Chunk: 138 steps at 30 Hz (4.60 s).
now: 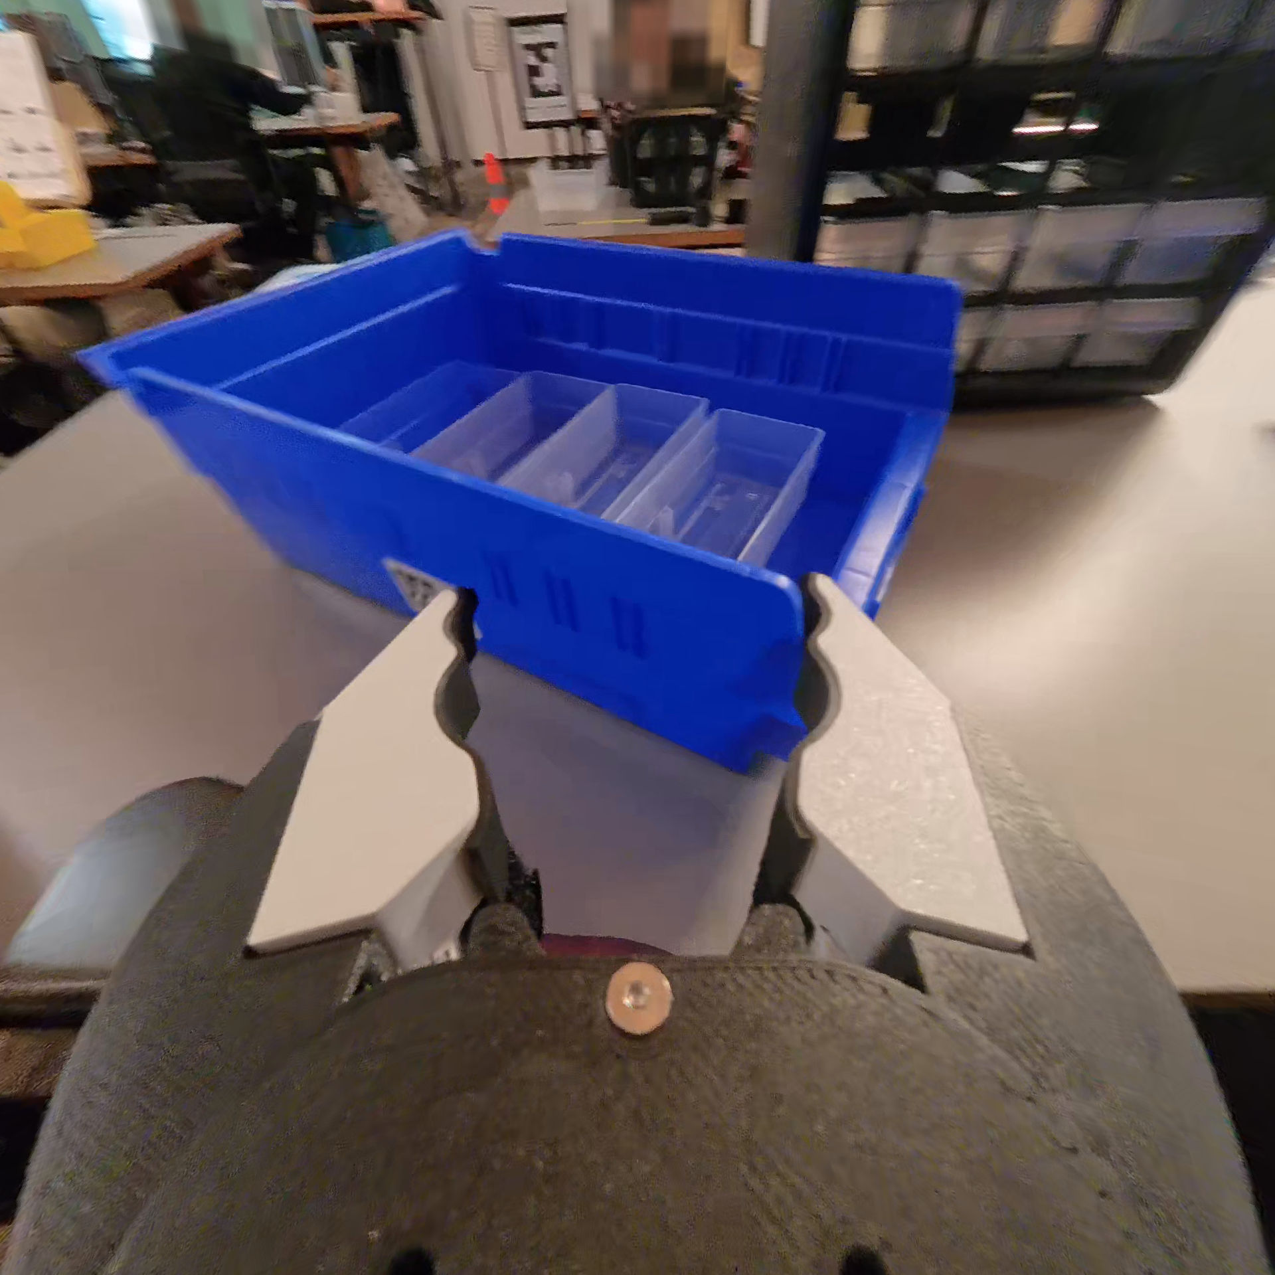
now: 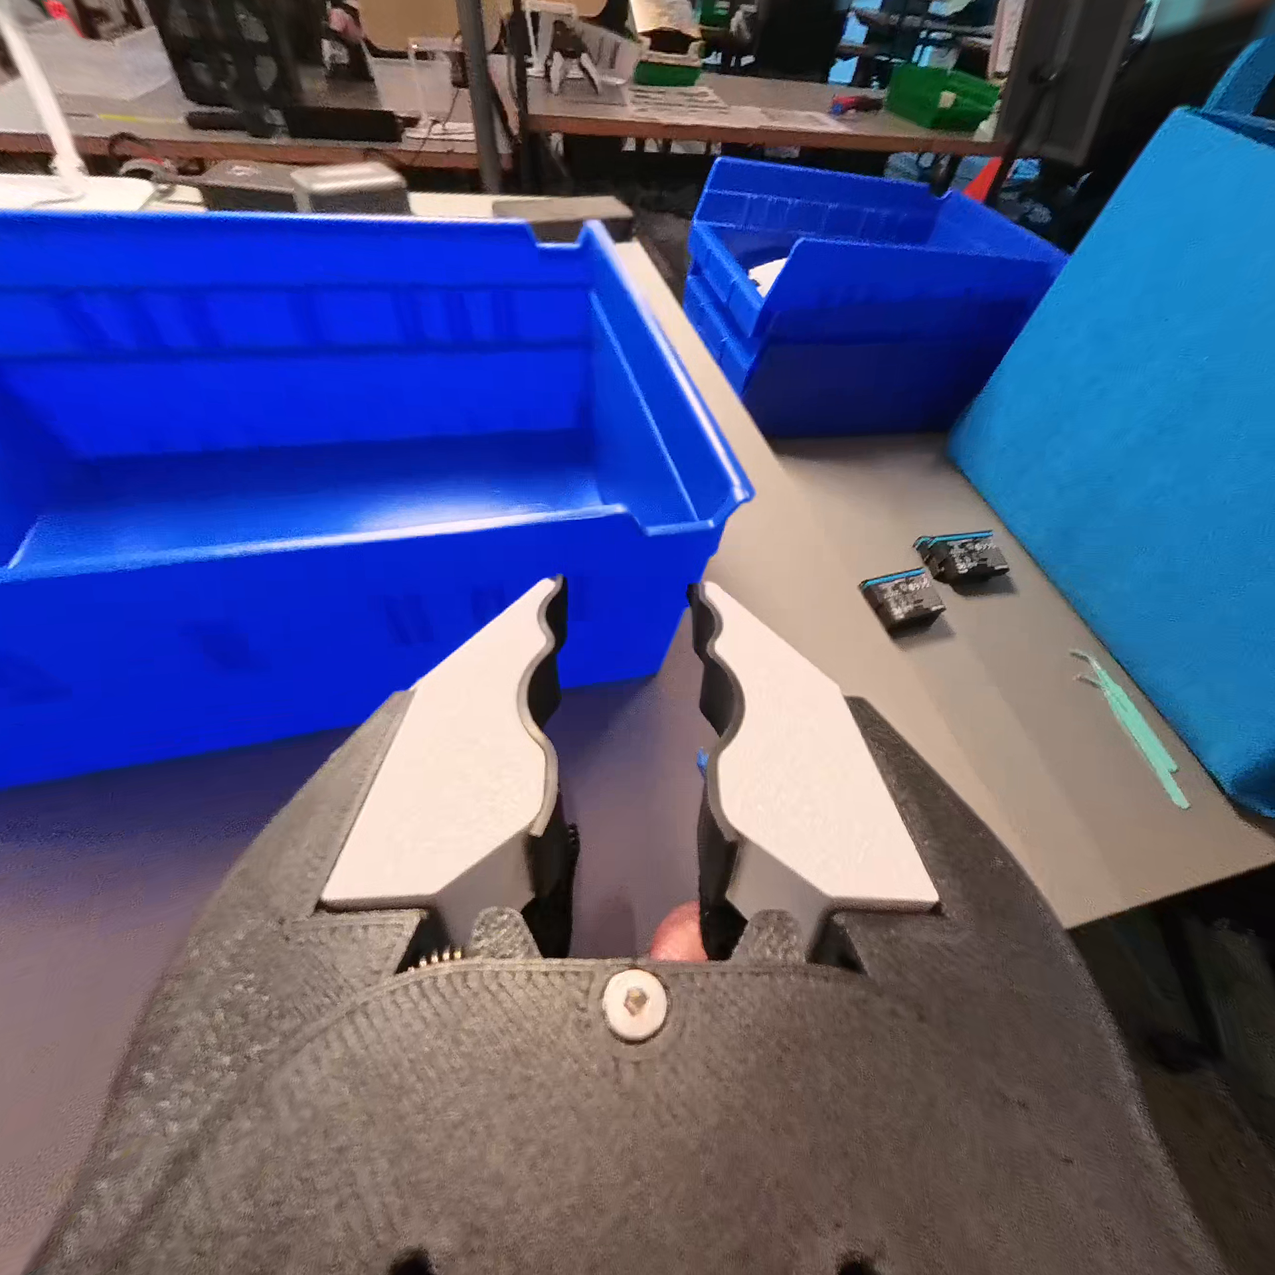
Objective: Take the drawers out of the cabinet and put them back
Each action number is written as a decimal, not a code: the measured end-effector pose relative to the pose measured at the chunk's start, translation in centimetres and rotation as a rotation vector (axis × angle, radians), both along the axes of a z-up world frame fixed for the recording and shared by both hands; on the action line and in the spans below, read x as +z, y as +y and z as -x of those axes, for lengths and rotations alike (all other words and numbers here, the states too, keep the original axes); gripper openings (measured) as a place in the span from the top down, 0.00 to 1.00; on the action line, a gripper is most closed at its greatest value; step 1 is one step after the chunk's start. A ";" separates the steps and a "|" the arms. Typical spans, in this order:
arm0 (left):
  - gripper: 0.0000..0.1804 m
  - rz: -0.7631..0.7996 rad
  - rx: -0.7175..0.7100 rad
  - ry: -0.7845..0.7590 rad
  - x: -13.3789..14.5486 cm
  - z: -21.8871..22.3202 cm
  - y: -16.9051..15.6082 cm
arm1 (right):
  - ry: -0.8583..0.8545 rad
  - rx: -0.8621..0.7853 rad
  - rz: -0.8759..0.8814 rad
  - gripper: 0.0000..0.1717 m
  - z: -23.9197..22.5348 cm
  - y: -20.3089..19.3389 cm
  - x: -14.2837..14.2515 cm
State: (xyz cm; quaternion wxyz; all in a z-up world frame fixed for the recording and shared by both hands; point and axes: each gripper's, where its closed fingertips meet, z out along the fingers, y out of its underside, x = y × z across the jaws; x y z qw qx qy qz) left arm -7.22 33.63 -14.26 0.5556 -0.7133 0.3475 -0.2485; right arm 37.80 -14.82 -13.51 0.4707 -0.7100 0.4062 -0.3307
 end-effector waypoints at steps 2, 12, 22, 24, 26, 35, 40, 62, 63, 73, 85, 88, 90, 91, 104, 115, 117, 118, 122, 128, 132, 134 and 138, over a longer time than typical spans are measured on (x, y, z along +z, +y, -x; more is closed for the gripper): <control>0.55 -0.023 0.072 0.007 0.2 1.4 2.0 | 0.013 0.004 -0.011 0.74 -0.9 0.7 0.0; 0.54 0.010 0.123 -0.001 -0.9 2.3 4.2 | 0.082 0.301 -0.125 0.46 12.0 13.9 -1.7; 0.72 -0.038 0.185 -0.001 0.2 3.8 8.0 | 0.036 0.257 -0.025 0.43 10.2 16.2 -1.0; 0.71 -0.020 0.187 -0.006 0.0 4.2 8.4 | 0.059 0.300 -0.040 0.42 11.2 16.9 -0.8; 0.67 0.006 0.171 0.011 -0.5 3.9 8.5 | 0.061 0.313 -0.027 0.38 12.2 18.0 -0.9; 0.70 -0.031 0.189 0.139 -1.1 4.0 9.3 | -0.023 0.143 0.052 0.38 10.3 18.5 -0.8; 0.73 -0.046 0.276 0.161 -0.9 6.3 12.1 | -0.035 0.067 0.066 0.40 9.4 14.1 -0.8; 0.83 -0.115 0.410 0.191 0.6 9.7 18.2 | -0.044 -0.057 0.311 0.84 6.2 0.8 -0.3; 0.82 -0.134 0.411 0.177 1.1 9.7 17.7 | -0.056 -0.043 0.308 0.83 6.8 1.4 0.1; 0.60 -0.007 -0.055 -0.132 3.8 -0.7 7.5 | -0.074 0.270 0.063 0.61 6.8 18.8 1.6; 0.92 -0.054 -0.062 0.073 0.7 -7.1 7.1 | -0.058 0.213 0.061 0.83 3.1 19.6 -0.3; 0.97 -0.099 0.013 0.095 0.8 -4.9 8.4 | -0.058 0.253 0.052 0.85 5.0 17.3 -0.3; 0.98 -0.113 0.040 0.106 0.8 -3.7 9.5 | -0.068 0.258 0.058 0.88 5.9 15.9 -0.2; 0.98 -0.114 0.053 0.108 0.8 -3.2 10.0 | -0.073 0.255 0.063 0.89 6.1 15.2 -0.2; 0.98 -0.132 0.138 0.159 0.7 -0.1 14.0 | -0.053 0.413 0.086 0.92 8.7 10.9 -0.2; 0.98 -0.150 0.096 0.184 0.7 -0.3 17.2 | -0.045 0.321 0.036 0.97 2.3 9.7 -0.2; 0.98 -0.131 0.082 0.163 0.7 -0.2 17.6 | -0.047 0.292 0.032 0.97 1.7 9.6 -0.2; 0.98 -0.122 0.076 0.152 0.7 -0.1 17.9 | -0.053 0.282 0.040 0.97 1.5 9.6 -0.2; 0.97 -0.097 0.058 0.137 0.6 0.3 19.0 | -0.055 0.247 0.041 0.97 0.9 9.6 -0.2; 0.97 -0.065 -0.007 0.139 0.6 0.8 19.3 | -0.059 0.226 0.006 0.97 0.5 10.0 -0.2; 0.97 -0.045 -0.018 0.103 0.5 1.2 19.3 | -0.053 0.231 -0.001 0.97 0.5 10.2 -0.2; 0.97 -0.051 -0.026 0.111 0.5 1.2 19.2 | -0.056 0.235 0.008 0.97 0.5 10.2 -0.2; 0.97 -0.030 -0.049 0.107 0.6 1.4 19.2 | -0.057 0.244 0.000 0.97 0.6 10.1 -0.2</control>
